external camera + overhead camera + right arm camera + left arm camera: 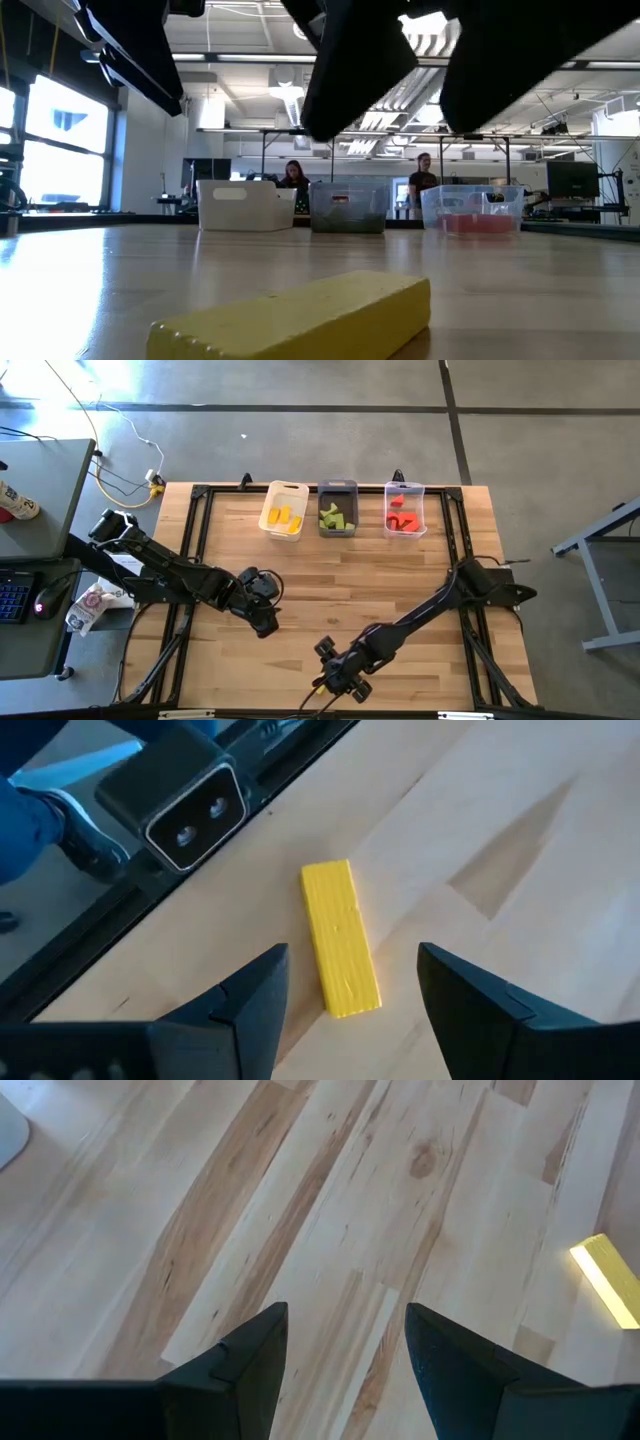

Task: Sort & place blocks by color
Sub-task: Put the yellow block into the white bin

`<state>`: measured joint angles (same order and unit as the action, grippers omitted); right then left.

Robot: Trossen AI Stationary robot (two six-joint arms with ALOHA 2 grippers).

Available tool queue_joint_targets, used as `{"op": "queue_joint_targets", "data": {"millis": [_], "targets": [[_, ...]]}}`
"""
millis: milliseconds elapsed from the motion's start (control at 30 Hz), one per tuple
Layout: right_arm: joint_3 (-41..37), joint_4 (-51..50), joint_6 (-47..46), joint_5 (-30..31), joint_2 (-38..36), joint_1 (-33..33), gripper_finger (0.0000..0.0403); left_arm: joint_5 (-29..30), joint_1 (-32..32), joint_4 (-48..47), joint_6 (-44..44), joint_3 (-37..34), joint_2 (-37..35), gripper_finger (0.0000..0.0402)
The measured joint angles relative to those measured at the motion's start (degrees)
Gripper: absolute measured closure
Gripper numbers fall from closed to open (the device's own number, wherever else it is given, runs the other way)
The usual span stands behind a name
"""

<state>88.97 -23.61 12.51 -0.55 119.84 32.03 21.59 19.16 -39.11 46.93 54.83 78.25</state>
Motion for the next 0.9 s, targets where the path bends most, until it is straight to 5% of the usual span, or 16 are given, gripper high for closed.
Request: {"op": "queue_joint_targets", "data": {"millis": [900], "targets": [[0.0, 3.3, 0.4, -5.4, 5.6, -3.2, 0.0195, 0.0, 0.0, 0.0, 0.0, 0.0, 0.0, 0.0213]]}}
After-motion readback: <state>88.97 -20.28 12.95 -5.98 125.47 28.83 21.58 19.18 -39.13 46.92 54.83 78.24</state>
